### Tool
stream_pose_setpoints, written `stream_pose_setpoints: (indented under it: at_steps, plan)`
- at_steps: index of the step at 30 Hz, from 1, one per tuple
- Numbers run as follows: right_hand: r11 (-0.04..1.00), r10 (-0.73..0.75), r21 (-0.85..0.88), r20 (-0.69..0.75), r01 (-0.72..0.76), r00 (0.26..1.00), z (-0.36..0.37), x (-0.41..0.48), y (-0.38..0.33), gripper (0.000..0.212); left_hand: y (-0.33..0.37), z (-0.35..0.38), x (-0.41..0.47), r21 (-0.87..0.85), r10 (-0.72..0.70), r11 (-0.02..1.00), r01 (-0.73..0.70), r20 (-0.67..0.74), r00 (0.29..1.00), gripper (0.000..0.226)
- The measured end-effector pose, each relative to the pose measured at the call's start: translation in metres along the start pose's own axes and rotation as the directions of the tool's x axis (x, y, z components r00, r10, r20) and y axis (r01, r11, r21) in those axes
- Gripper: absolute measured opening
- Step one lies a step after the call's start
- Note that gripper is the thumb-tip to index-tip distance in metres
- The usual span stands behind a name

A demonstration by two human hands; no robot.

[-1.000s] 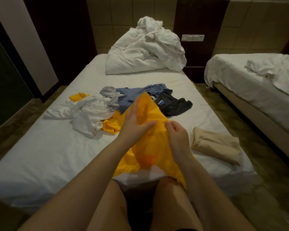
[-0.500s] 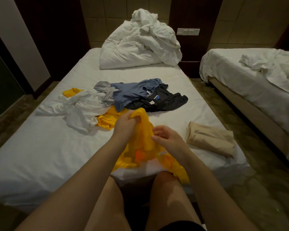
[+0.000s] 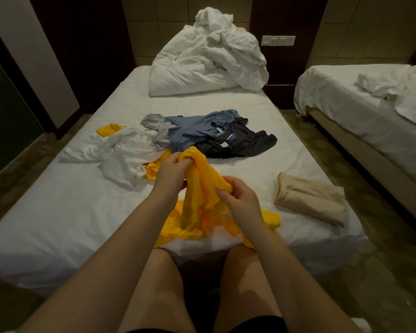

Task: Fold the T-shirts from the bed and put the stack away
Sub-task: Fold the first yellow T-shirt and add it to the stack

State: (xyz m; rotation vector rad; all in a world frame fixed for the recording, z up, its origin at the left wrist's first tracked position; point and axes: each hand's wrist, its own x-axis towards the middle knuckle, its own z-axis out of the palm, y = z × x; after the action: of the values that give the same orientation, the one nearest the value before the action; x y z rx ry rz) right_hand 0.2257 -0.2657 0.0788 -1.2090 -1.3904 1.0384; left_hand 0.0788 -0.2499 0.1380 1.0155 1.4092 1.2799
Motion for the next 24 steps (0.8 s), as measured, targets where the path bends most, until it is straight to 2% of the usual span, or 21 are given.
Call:
stream_pose_setpoints:
  at_steps: [2, 4, 5, 7, 9, 11, 13, 15, 17, 22, 24]
  plan:
    - [0.999, -0.003, 0.048, -0.076, 0.007, 0.997, -0.004, 0.003, -0.005, 0.028, -0.006, -0.004, 0.005, 0.268, 0.072, 0.961, -0.072, 0.008, 0.997, 0.008]
    - [0.993, -0.001, 0.117, -0.1, 0.013, 0.995, -0.009, 0.006, -0.014, 0.03, -0.011, -0.006, 0.004, 0.643, 0.152, 0.748, -0.167, 0.08, 0.985, 0.038]
    - [0.989, -0.008, 0.144, -0.095, 0.021, 0.995, -0.012, 0.009, -0.019, 0.031, -0.013, -0.005, 0.002, 0.73, 0.213, 0.634, -0.256, 0.153, 0.965, 0.051]
    - [0.984, -0.028, 0.174, -0.051, 0.037, 0.998, -0.014, 0.012, -0.029, 0.034, -0.014, 0.0, -0.005, 0.728, 0.286, 0.514, -0.454, 0.354, 0.891, 0.063]
    - [0.983, -0.043, 0.177, 0.015, 0.04, 0.999, -0.014, 0.012, -0.035, 0.035, -0.015, 0.008, -0.01, 0.664, 0.236, 0.527, -0.53, 0.485, 0.842, 0.051]
    - [0.988, -0.043, 0.15, 0.025, 0.039, 0.999, -0.014, 0.011, -0.035, 0.035, -0.013, 0.015, -0.013, 0.671, 0.224, 0.517, -0.531, 0.493, 0.841, 0.01]
    - [0.997, -0.04, 0.07, -0.041, 0.043, 0.998, -0.017, 0.008, -0.032, 0.033, -0.015, 0.019, -0.014, 0.683, 0.258, 0.542, -0.49, 0.42, 0.87, 0.029]
    - [1.0, -0.011, 0.025, -0.12, 0.014, 0.993, -0.021, 0.003, -0.026, 0.03, -0.02, 0.02, -0.014, 0.592, 0.236, 0.705, -0.39, 0.323, 0.916, 0.034]
    - [0.998, 0.045, 0.057, -0.147, -0.037, 0.988, -0.025, -0.003, -0.018, 0.024, -0.026, 0.019, -0.013, 0.506, 0.2, 0.808, -0.303, 0.249, 0.948, 0.033]
    - [0.983, 0.185, 0.032, -0.132, -0.182, 0.974, -0.032, -0.014, 0.006, 0.019, -0.029, 0.017, -0.01, 0.5, 0.239, 0.804, -0.323, 0.226, 0.944, 0.026]
    - [0.97, 0.238, 0.079, -0.13, -0.229, 0.962, -0.032, -0.018, 0.011, 0.02, -0.027, 0.015, -0.008, 0.479, 0.268, 0.806, -0.348, 0.229, 0.936, 0.024]
